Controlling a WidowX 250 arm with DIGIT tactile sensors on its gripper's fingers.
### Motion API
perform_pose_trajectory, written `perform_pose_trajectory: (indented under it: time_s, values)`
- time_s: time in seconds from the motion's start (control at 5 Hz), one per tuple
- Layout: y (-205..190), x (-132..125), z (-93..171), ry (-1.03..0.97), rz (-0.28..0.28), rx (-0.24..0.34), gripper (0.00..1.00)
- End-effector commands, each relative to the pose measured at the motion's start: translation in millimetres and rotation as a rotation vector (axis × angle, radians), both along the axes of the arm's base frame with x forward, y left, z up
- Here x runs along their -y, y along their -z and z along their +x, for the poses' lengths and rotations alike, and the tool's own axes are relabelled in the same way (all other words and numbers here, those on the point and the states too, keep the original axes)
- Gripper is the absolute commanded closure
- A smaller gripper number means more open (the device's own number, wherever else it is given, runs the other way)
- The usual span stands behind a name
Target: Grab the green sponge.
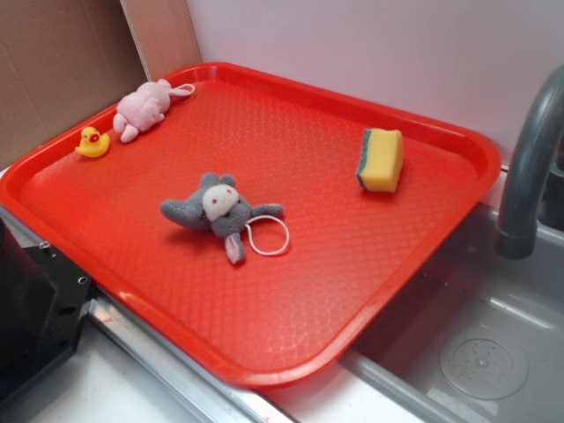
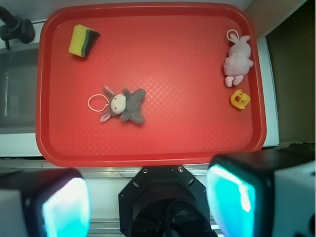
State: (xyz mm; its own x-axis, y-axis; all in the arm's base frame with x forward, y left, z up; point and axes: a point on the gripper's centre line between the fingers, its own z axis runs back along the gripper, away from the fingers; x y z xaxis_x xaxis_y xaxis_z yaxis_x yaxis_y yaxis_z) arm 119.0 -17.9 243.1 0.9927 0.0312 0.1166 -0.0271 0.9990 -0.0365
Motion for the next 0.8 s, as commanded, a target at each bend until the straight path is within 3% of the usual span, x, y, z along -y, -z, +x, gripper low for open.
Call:
perform_pose_trajectory:
  time_s: [0.0,0.2,0.4,0.6]
  values:
    - [0,0,0,0.000,0.000,0.000,0.00]
    - [50,-4,33,-0.043,0.077,-0.098,0.00]
    - [95,30,86,-0.101,-0.001,0.037,0.00]
    - [123,49,124,-0.125,-0.011,0.058,0.00]
